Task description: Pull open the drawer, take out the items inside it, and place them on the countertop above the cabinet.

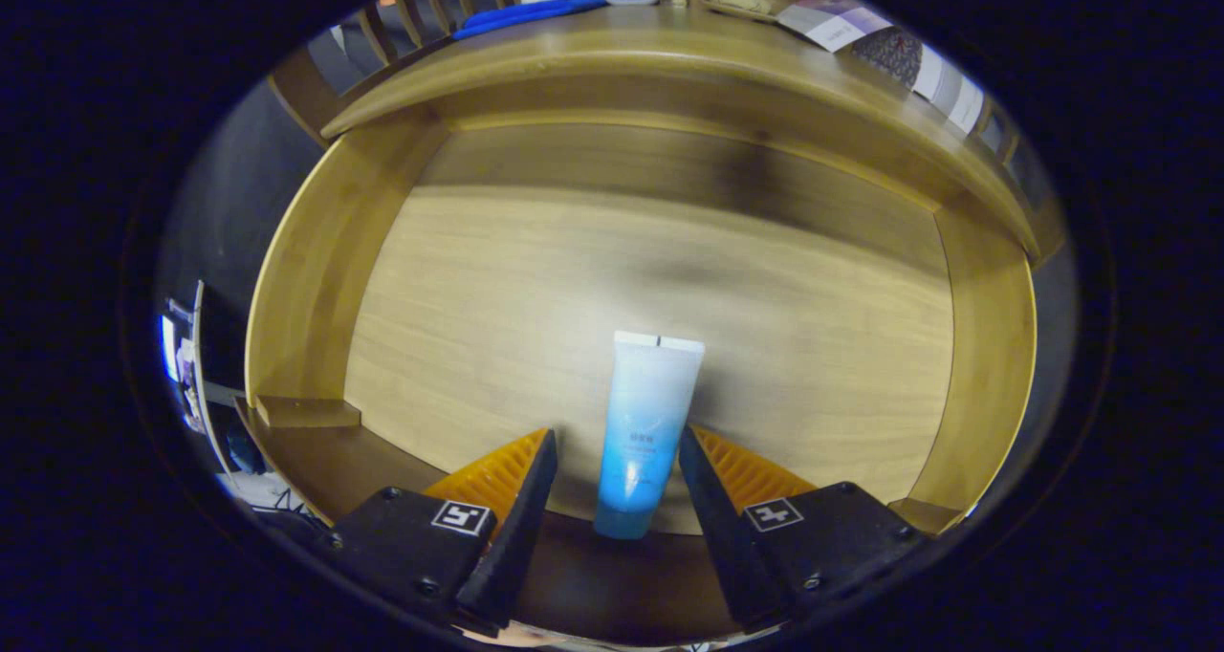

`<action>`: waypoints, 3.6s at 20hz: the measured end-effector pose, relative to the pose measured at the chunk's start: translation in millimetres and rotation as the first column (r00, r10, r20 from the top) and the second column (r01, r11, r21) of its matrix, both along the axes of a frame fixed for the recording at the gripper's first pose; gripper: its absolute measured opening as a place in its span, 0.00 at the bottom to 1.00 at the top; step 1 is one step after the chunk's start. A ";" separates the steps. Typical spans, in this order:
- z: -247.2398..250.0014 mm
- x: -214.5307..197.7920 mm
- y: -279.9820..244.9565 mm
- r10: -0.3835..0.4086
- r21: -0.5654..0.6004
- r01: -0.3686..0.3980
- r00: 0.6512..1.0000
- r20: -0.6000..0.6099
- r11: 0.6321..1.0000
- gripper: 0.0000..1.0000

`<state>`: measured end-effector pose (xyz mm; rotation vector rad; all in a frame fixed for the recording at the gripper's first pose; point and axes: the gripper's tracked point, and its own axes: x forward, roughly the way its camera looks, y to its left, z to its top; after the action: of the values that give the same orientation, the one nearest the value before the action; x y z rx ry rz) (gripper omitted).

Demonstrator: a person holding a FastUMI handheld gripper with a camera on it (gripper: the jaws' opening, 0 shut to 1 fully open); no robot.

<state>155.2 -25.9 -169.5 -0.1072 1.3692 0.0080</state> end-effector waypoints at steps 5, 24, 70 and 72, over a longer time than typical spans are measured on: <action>-5.3 8.1 -10.4 -0.058 -0.012 0.058 0.998 0.010 0.998 0.66; 97.2 40.7 -8.2 -0.040 0.026 0.034 0.962 0.270 0.999 0.44; 147.9 243.9 -3.6 -0.080 -0.019 0.119 0.772 0.631 0.993 0.58; 158.7 231.2 -0.3 -0.069 -0.025 0.113 0.752 0.655 0.993 0.72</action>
<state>386.4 -26.1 -10.9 -0.0839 0.6613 -0.1457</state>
